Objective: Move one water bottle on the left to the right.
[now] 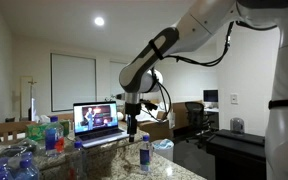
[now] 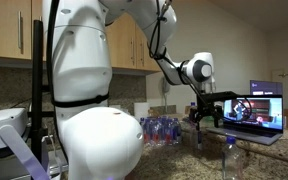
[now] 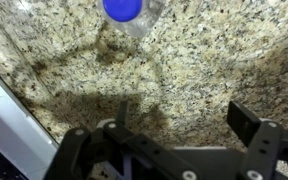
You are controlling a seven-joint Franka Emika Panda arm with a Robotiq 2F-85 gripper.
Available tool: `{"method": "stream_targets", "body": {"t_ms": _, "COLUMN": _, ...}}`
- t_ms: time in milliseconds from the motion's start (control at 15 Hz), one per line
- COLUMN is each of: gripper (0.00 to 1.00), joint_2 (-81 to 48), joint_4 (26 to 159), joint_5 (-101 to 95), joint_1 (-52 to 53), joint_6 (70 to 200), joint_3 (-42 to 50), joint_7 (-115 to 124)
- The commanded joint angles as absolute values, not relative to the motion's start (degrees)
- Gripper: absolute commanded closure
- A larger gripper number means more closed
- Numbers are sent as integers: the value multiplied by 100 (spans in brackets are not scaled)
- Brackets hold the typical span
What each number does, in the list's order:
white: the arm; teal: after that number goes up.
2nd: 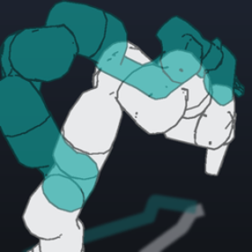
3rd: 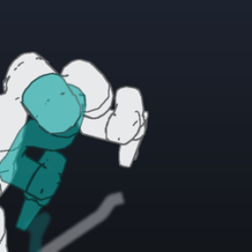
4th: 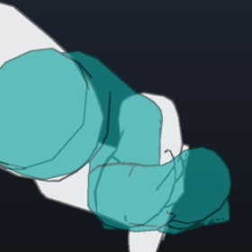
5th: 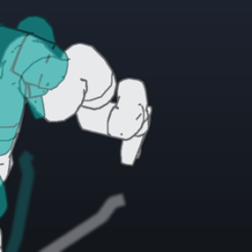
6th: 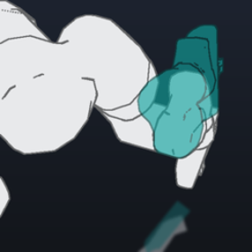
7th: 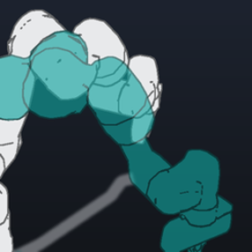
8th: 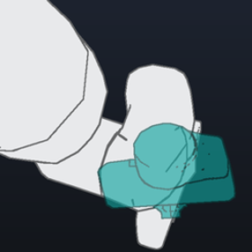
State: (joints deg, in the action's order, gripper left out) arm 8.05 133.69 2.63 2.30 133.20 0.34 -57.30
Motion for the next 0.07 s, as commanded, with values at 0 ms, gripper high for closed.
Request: {"method": "stream_targets", "body": {"t_ms": 0, "gripper": 0, "joint_2": 806, "joint_4": 13360, "joint_5": 253, "joint_1": 266, "joint_6": 13305, "joint_3": 67, "joint_7": -5719}}
